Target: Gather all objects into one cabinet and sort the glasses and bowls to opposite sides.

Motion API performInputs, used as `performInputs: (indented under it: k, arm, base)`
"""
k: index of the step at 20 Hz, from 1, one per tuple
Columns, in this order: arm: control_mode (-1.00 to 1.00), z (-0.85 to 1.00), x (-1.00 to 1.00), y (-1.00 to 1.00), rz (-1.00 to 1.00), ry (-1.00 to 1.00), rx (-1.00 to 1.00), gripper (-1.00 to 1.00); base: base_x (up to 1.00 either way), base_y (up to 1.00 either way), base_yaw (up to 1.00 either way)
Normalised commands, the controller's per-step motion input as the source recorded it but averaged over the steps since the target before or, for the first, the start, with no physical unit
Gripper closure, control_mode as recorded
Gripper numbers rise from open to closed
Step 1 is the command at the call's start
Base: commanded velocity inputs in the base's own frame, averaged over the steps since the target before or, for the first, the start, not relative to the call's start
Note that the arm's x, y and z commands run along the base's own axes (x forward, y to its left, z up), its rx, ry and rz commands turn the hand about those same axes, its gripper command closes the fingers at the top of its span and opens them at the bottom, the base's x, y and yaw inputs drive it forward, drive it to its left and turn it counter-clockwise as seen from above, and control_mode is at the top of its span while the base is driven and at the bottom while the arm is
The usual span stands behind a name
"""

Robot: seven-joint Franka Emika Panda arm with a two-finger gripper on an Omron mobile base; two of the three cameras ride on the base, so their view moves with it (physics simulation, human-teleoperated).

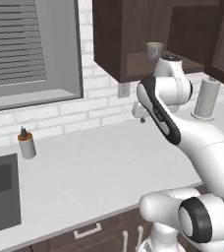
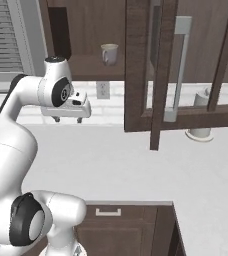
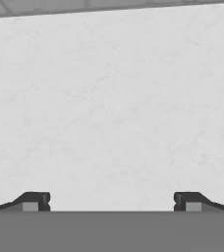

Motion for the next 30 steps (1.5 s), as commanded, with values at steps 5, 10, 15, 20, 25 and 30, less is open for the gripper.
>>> performInputs:
  k: [5, 10, 15, 20, 25, 30]
  arm:
    - [1.0, 0.0, 0.0, 0.0, 0.0, 0.0, 0.0, -1.0]
    - [1.0, 0.0, 0.0, 0.0, 0.0, 0.0, 0.0, -1.0]
    - [1.0, 0.0, 0.0, 0.0, 0.0, 0.0, 0.0, -1.0]
    - [1.0, 0.0, 0.0, 0.0, 0.0, 0.0, 0.0, -1.0]
    - [1.0, 0.0, 0.0, 0.0, 0.0, 0.0, 0.0, -1.0]
    - [1.0, 0.0, 0.0, 0.0, 0.0, 0.0, 0.0, -1.0]
  base:
    - [0.0, -0.11, -0.17]
    - [0.0, -0.12, -0.3]
    - [0.0, 0.0, -0.01]
    - [0.07, -0.05, -0.02]
    - [0.44, -0.29, -0.09]
    - [0.03, -0.04, 0.0]
